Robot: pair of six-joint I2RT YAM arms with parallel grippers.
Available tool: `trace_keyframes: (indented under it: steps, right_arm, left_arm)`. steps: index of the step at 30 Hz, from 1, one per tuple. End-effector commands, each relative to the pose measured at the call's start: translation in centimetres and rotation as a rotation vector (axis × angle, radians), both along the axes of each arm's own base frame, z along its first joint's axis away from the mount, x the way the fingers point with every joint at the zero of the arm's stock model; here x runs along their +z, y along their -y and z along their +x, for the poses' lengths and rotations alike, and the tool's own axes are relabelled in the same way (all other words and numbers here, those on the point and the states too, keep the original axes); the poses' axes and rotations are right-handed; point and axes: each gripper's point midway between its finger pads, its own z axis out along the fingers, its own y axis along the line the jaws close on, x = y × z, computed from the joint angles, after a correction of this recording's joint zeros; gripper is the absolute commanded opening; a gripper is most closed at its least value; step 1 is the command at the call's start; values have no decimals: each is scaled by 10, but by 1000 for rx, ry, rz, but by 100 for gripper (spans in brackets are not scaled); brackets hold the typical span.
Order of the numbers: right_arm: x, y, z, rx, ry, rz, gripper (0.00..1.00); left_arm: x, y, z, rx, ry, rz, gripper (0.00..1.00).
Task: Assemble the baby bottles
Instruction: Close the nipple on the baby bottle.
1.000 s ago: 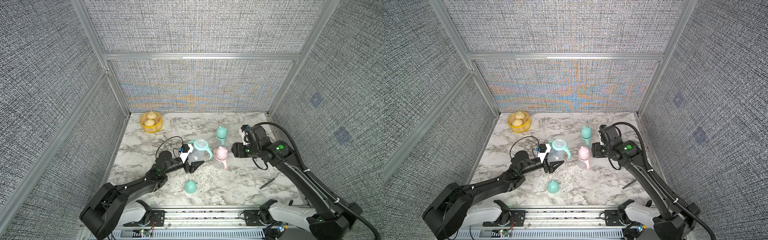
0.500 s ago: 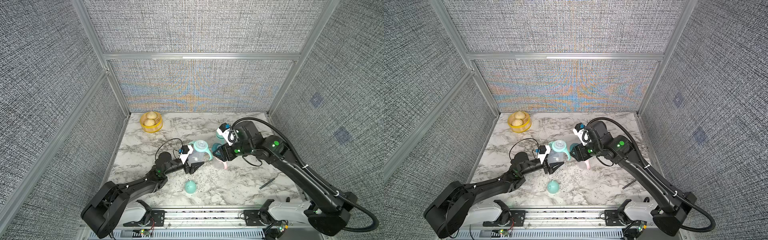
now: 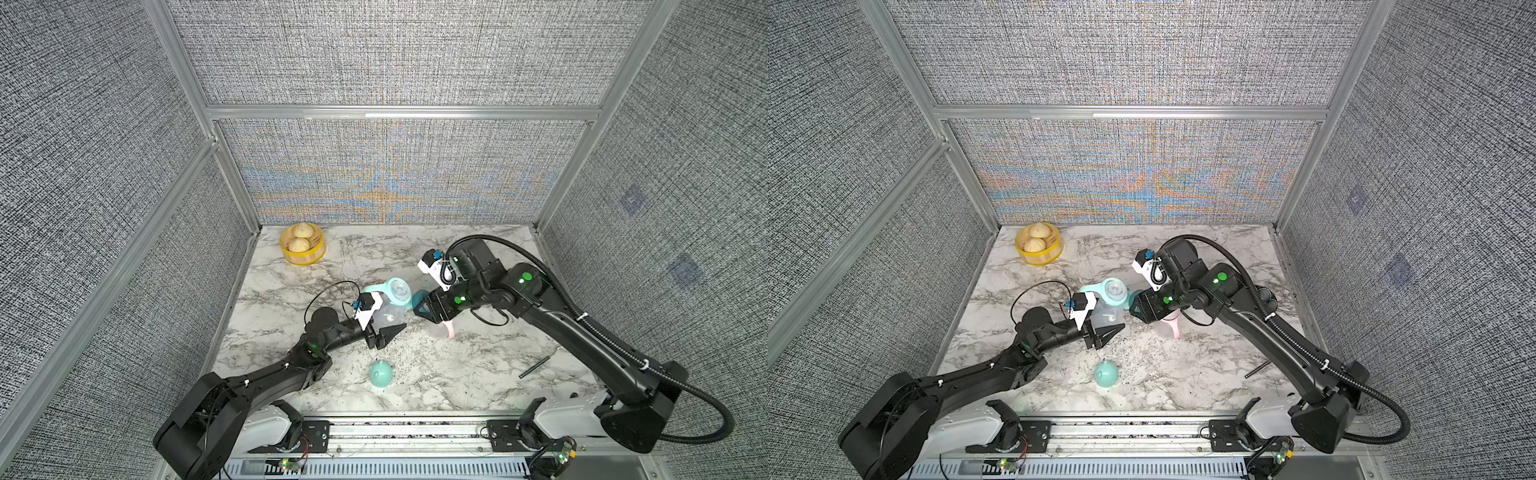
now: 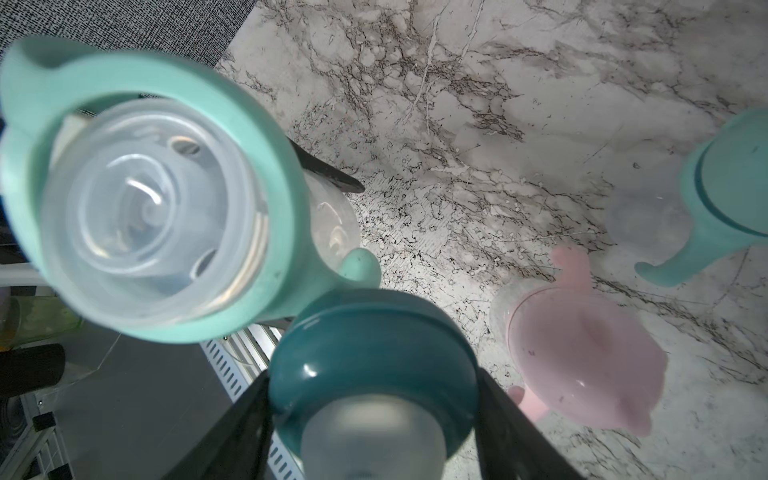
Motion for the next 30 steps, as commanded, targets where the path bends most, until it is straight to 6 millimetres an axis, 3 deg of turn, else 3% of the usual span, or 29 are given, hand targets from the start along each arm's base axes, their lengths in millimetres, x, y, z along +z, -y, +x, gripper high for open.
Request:
trace_keyframes:
  steps: [1,7,14,30]
  right_arm:
    - [12,2,-1,8,25,14,53]
    - [35,-1,-7,48,40,41,52]
    - [46,-8,-12,119,31,24,52]
    - [32,-30,-14,223,-64,-95,51]
  left_arm:
    - [6,0,1,2,40,-13,0]
    - [-1,3,4,-5,21,-4,0]
    - [-4,6,2,-21,21,-2,0]
    - [-13,7,-7,-49,26,18,0]
